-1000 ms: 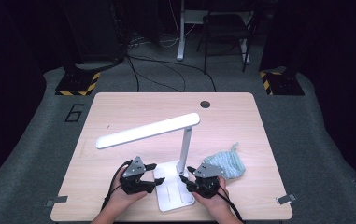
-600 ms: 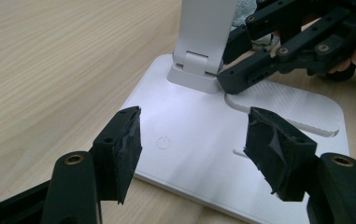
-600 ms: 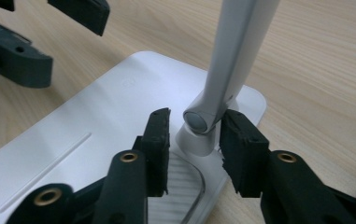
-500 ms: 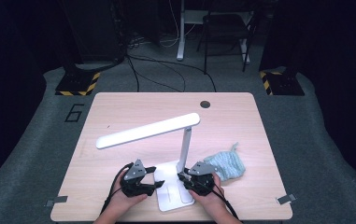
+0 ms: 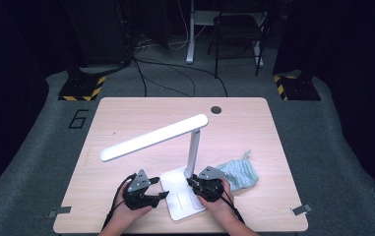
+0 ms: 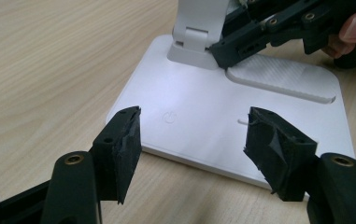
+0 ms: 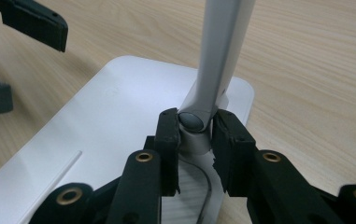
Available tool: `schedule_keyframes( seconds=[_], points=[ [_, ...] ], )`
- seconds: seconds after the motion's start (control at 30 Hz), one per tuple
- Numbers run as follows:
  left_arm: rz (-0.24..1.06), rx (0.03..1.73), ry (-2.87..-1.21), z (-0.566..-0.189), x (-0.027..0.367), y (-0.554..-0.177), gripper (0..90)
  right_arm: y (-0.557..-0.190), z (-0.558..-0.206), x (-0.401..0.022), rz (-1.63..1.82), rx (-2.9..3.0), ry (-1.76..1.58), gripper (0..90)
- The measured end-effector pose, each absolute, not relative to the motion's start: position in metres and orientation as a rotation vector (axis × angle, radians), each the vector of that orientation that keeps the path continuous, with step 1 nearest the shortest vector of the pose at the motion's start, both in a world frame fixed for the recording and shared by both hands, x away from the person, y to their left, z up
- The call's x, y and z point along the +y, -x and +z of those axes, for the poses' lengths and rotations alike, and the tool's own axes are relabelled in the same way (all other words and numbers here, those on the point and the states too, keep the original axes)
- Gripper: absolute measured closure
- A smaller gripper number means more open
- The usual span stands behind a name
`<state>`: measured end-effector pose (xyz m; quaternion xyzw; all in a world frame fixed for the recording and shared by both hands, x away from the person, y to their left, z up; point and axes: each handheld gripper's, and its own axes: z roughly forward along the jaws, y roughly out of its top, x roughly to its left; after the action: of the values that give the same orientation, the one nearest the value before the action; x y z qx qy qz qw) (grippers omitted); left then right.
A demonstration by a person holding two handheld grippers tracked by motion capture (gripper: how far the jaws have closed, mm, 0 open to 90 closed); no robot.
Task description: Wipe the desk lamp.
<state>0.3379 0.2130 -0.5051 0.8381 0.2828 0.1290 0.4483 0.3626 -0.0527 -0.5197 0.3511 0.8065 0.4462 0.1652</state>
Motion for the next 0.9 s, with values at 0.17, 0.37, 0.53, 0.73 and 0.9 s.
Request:
schedule_keyframes(
  seconds=[0.17,0.37,0.53,0.73,0.9],
  points=[
    [0.345,0.731,-2.091,-0.512,0.209,-0.341,35.0,-0.366,-0.52,-0.051,1.302,2.274,-1.052,62.5],
    [0.351,0.73,-2.108,-0.515,0.208,-0.341,34.4,-0.354,-0.513,-0.059,1.307,2.329,-0.968,46.9],
    [0.353,0.724,-2.123,-0.515,0.206,-0.342,34.4,-0.337,-0.51,-0.066,1.311,2.369,-0.911,44.0],
    [0.355,0.724,-2.128,-0.517,0.205,-0.345,34.5,-0.328,-0.517,-0.068,1.256,2.401,-0.87,43.0],
    [0.329,0.7,-2.109,-0.515,0.199,-0.34,34.4,-0.324,-0.516,-0.073,1.27,2.408,-0.846,42.2]
  ],
)
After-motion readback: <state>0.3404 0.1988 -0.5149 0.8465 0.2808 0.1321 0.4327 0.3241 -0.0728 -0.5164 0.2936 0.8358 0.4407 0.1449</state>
